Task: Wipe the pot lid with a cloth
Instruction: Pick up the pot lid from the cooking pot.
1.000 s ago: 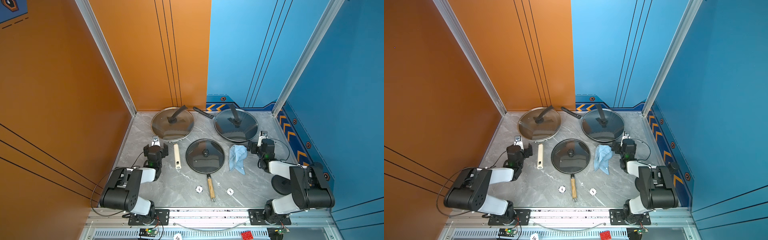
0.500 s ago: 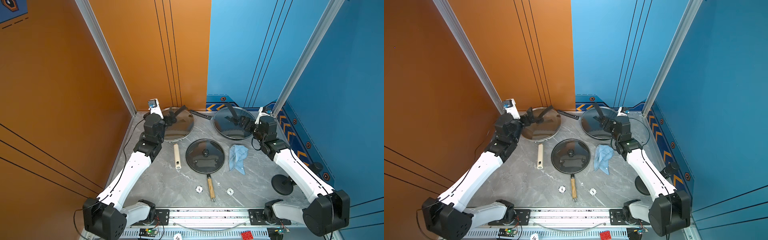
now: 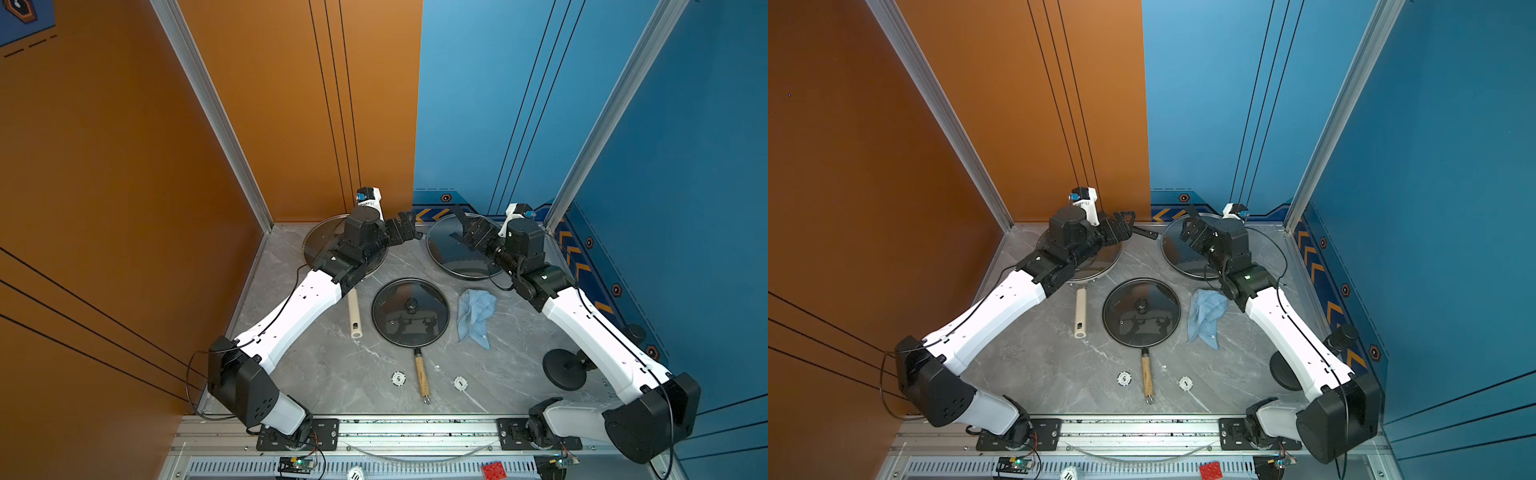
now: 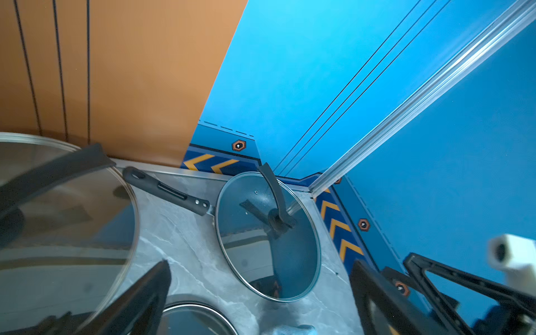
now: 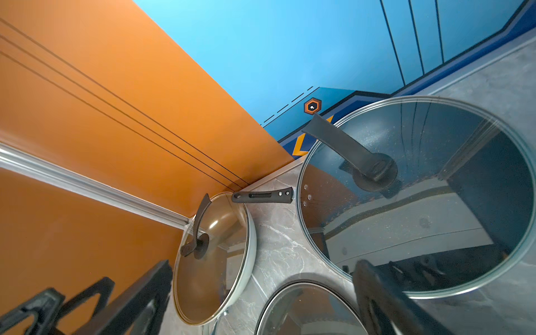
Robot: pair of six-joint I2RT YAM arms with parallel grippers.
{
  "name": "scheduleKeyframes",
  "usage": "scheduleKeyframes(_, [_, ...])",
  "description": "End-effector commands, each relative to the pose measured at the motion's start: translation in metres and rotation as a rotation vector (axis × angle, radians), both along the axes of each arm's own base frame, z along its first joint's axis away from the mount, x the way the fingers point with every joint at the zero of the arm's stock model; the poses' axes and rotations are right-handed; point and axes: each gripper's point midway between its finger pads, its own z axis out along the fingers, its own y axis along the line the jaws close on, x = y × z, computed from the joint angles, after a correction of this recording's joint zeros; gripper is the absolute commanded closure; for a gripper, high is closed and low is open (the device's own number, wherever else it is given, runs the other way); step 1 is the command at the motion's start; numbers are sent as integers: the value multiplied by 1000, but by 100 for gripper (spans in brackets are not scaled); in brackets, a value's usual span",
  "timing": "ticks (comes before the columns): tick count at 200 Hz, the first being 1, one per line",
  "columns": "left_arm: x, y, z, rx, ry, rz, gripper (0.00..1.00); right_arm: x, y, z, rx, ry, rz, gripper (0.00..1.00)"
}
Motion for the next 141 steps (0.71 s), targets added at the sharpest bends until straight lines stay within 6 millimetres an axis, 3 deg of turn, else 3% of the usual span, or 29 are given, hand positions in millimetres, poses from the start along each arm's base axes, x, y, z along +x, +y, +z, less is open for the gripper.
scheduleKeyframes(1, [17, 12, -21, -192, 94, -48, 2, 20, -13, -12, 159, 0, -18, 0])
scheduleKeyframes(18, [31, 33, -33, -132, 69, -3, 2, 28, -25, -20, 73, 6, -57, 0])
scheduleKeyframes(44, [48, 77, -59, 229, 52, 89, 2, 29, -44, -19, -153, 36, -114, 0])
scheduleKeyframes(71, [72, 121, -84, 506, 63, 91, 2, 27, -59, -28, -254, 84, -171, 0])
scheduleKeyframes(93, [95, 144, -109, 560, 38, 56, 0, 27, -64, -35, -281, 101, -221, 0])
scheduleKeyframes(113, [115, 166, -129, 497, 56, 17, 4, 27, -61, -38, -301, 112, -247, 0])
scheduleKeyframes(141, [140, 169, -140, 436, 10, -73, 7, 27, -47, -39, -370, 133, -255, 0])
